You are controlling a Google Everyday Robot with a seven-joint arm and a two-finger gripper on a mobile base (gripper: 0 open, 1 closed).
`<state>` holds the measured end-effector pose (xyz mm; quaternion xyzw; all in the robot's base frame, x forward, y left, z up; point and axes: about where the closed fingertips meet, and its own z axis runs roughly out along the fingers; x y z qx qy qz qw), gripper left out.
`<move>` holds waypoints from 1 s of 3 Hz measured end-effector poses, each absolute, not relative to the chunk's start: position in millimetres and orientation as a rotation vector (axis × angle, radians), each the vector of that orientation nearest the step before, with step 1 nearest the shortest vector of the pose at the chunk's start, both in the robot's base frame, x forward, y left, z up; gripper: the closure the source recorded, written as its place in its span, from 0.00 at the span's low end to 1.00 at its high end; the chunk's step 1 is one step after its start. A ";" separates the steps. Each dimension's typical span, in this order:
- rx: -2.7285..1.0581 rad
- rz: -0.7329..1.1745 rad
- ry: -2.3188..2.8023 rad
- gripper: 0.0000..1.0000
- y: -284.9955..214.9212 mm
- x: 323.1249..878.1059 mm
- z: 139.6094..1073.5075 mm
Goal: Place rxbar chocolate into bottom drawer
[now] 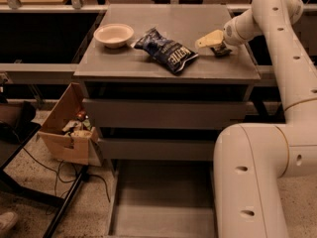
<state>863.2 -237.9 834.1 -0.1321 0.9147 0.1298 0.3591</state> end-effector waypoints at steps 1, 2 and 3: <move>-0.329 0.352 2.380 0.27 -235.9 860.3 830.4; -0.329 0.352 2.380 0.50 -235.1 858.7 834.1; -0.329 0.352 2.380 0.81 -235.1 856.9 838.0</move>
Offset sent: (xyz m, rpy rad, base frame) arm -0.0017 0.0014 -0.0053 0.0113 0.0243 -0.0036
